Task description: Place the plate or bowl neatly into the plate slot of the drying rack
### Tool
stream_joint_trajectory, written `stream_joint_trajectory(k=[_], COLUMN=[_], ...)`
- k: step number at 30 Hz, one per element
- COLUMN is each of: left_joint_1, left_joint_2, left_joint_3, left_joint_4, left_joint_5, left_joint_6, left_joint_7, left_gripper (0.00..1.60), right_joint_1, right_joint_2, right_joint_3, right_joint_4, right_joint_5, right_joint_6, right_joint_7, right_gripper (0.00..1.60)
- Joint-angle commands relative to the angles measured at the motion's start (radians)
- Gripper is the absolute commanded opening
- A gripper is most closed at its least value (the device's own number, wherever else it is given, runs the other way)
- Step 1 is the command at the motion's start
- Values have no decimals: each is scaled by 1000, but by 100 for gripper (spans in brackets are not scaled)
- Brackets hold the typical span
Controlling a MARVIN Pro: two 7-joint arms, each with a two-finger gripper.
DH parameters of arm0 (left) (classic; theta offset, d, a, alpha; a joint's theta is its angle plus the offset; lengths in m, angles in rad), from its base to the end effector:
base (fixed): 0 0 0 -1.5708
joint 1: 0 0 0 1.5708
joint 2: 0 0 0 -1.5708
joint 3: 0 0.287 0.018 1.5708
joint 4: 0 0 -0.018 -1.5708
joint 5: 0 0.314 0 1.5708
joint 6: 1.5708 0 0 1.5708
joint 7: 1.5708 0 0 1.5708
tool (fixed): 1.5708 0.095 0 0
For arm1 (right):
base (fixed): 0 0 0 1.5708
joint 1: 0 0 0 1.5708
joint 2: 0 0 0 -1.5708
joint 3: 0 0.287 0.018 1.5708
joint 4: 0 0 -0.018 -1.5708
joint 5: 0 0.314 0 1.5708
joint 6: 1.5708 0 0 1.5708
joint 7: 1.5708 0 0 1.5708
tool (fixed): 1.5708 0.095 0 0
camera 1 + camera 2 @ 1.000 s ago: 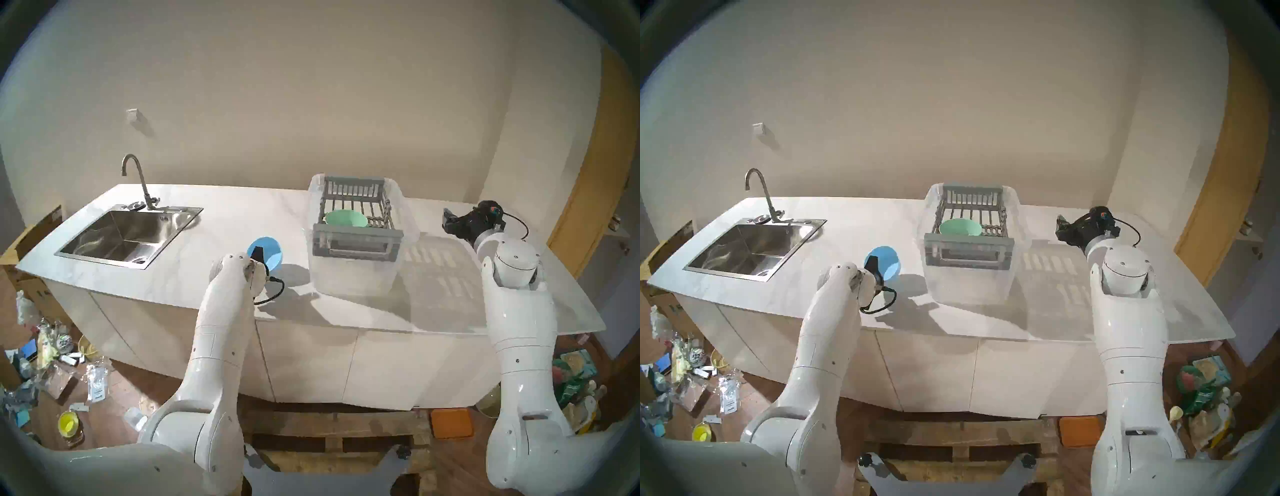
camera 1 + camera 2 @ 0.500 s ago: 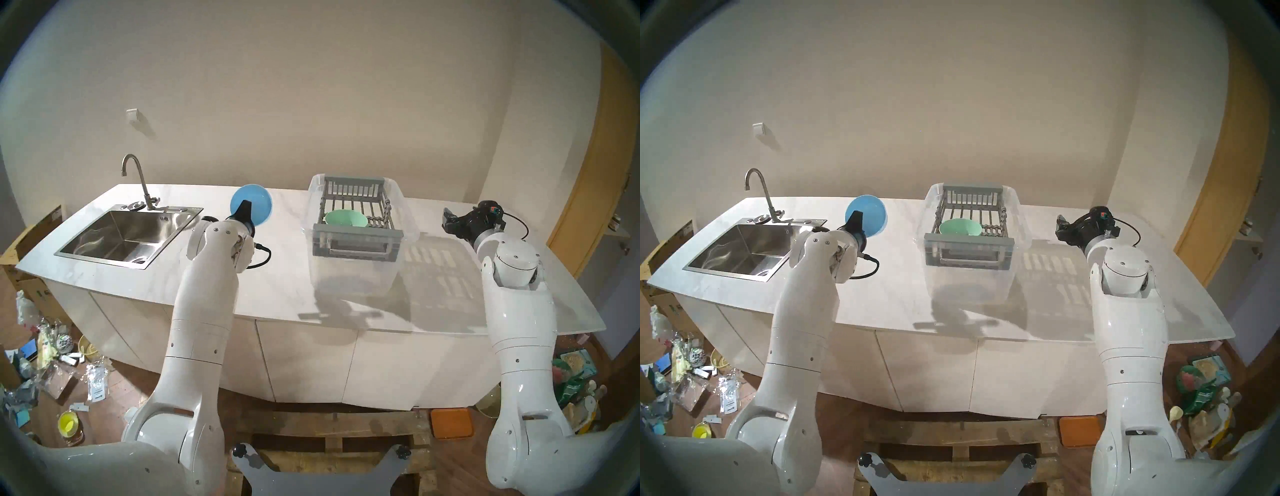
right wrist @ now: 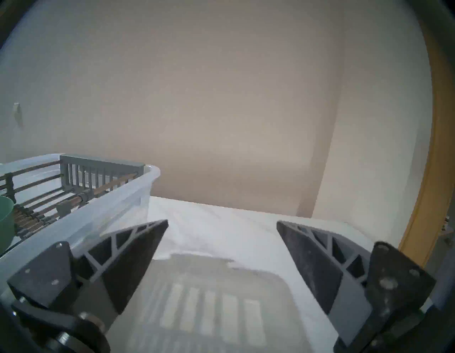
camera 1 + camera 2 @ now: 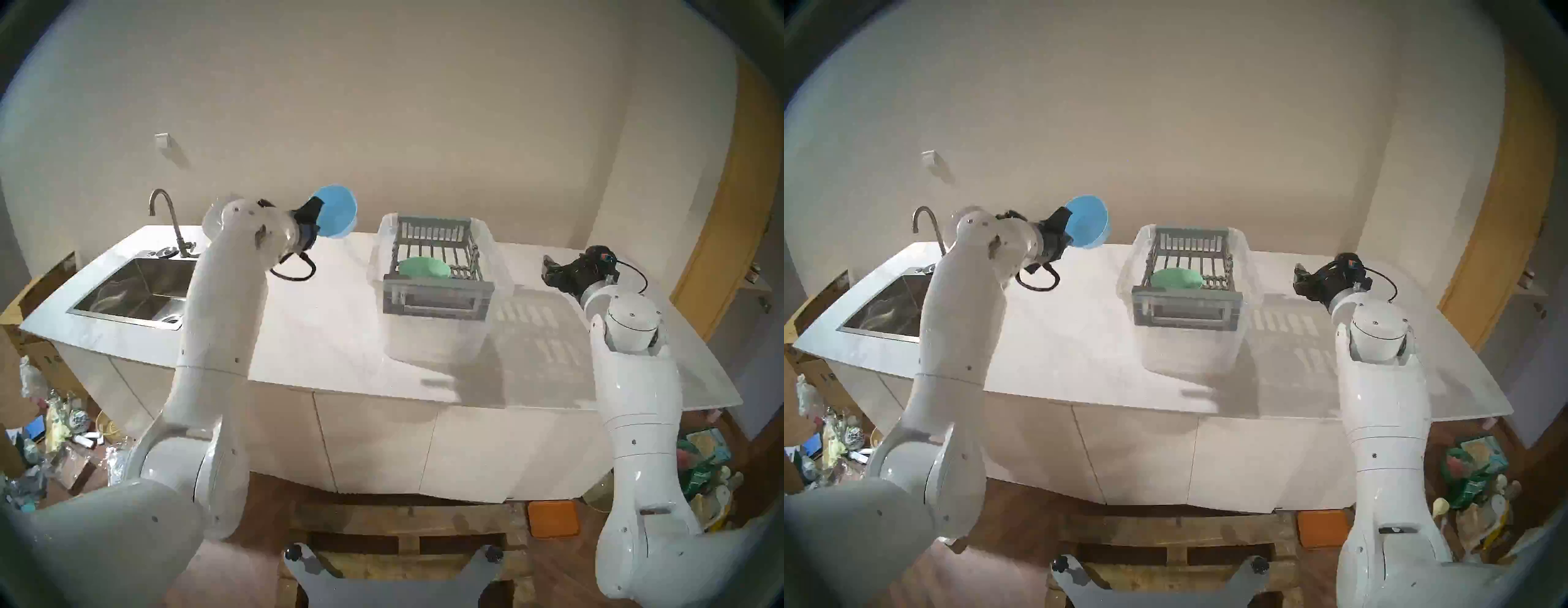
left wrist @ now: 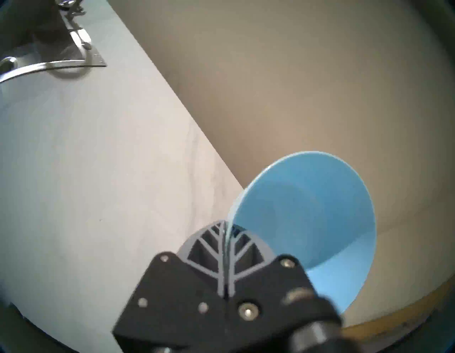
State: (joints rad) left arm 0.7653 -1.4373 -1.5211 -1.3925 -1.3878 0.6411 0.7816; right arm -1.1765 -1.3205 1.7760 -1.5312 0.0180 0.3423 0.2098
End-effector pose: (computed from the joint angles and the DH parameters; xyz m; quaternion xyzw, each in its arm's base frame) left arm 0.5712 0.0137 -0.0464 0.7608 0.2881 0.4905 0.3125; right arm 0.5057 -0.1502 -0.1412 0.6960 0.0256 0.7138 0.0732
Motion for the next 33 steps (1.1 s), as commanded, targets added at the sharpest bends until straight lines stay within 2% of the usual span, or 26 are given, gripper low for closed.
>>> stream_joint_trajectory(k=[1, 6, 8, 10, 11, 12, 17, 18, 22, 25, 26, 33], left_joint_1=[-105, -221, -224, -267, -266, -312, -360, -401, -455, -517, -517, -614], left_joint_2=[-19, -23, -28, -35, -41, -50, -64, -68, -77, -104, -104, -189], left_joint_3=[25, 95, 101, 135, 143, 176, 221, 250, 286, 323, 323, 350], left_joint_4=[64, 211, 221, 284, 284, 348, 408, 450, 511, 599, 599, 794], left_joint_5=[12, 45, 51, 61, 68, 77, 87, 89, 92, 99, 99, 114], left_joint_6=[-1, 2, -2, -6, -8, -13, -25, -30, -40, -69, -69, -130], left_joint_7=[-10, -30, -37, -45, -49, -60, -81, -95, -117, -166, -166, -245], left_gripper=[0, 0, 0, 0, 0, 0, 0, 0, 0, 0, 0, 0], right_joint_1=[21, 21, 21, 22, 22, 22, 22, 22, 22, 22, 22, 22], right_joint_2=[3, 3, 3, 3, 3, 3, 3, 3, 3, 3, 3, 3], right_joint_3=[-1, -1, -1, -1, -1, -1, -1, -1, -1, -1, -1, -1], right_joint_4=[-24, -24, -24, -23, -23, -23, -23, -23, -23, -23, -23, -23], right_joint_5=[1, 1, 1, 1, 1, 1, 1, 1, 1, 1, 1, 1], right_joint_6=[-18, -15, -14, -13, -13, -12, -12, -12, -12, -13, -13, -14], right_joint_7=[0, 0, 0, 0, 0, 0, 0, 0, 0, 0, 0, 0], right_gripper=[160, 160, 160, 160, 160, 160, 160, 160, 160, 160, 160, 160])
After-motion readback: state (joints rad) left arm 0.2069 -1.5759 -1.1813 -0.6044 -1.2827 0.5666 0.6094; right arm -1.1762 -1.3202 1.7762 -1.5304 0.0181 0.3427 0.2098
